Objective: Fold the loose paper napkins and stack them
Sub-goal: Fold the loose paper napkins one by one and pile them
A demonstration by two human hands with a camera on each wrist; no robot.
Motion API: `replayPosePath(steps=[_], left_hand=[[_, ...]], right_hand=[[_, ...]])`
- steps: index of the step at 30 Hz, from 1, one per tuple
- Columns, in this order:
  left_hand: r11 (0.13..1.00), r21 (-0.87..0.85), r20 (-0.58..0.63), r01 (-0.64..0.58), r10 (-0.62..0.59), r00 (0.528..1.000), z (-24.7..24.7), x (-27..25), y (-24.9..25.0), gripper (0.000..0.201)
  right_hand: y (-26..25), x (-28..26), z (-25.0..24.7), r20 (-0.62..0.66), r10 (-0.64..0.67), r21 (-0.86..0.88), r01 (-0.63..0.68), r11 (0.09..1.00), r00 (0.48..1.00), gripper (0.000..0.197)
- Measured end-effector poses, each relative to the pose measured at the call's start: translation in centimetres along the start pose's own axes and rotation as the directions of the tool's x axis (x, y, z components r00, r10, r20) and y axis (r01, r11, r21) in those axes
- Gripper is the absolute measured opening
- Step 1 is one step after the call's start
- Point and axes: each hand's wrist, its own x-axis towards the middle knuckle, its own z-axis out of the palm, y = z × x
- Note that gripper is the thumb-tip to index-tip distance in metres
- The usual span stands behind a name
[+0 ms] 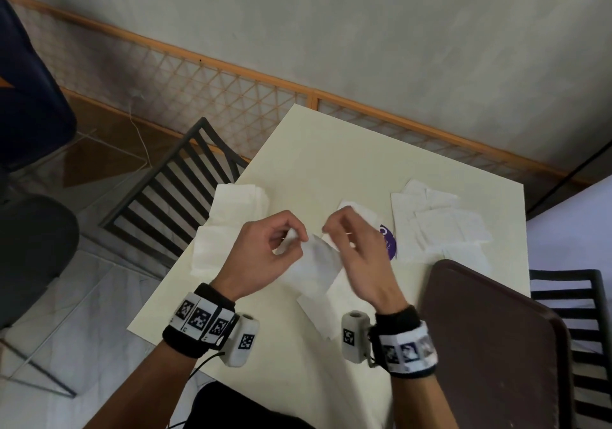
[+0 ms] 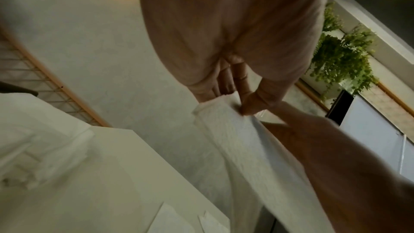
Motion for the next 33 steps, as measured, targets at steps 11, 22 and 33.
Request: replayPosePath(steps=[11, 22, 33], left_hand=[[0.977, 0.074, -0.35, 0.199, -0.161, 0.923, -3.4, -2.2, -3.8, 0.018], [0.72, 0.409, -0.413, 0.561, -0.402, 0.817, -8.2, -1.4, -14.3, 0.036], [0.744, 0.549, -0.407, 0.381, -0.16, 0.899, -1.6, -3.2, -11.7, 0.041]], right_hand=[[3.3, 3.2, 8.4, -0.114, 0.084, -0.073, -0.093, 0.993, 0.99, 0.046], [5.2, 5.9, 20.3, 0.182, 0.266, -0.087, -0.254, 0.963, 0.947, 0.008], [6.1, 3.4, 11.2, 0.078, 0.24, -0.443, -0.182, 0.878, 0.968, 0.021]])
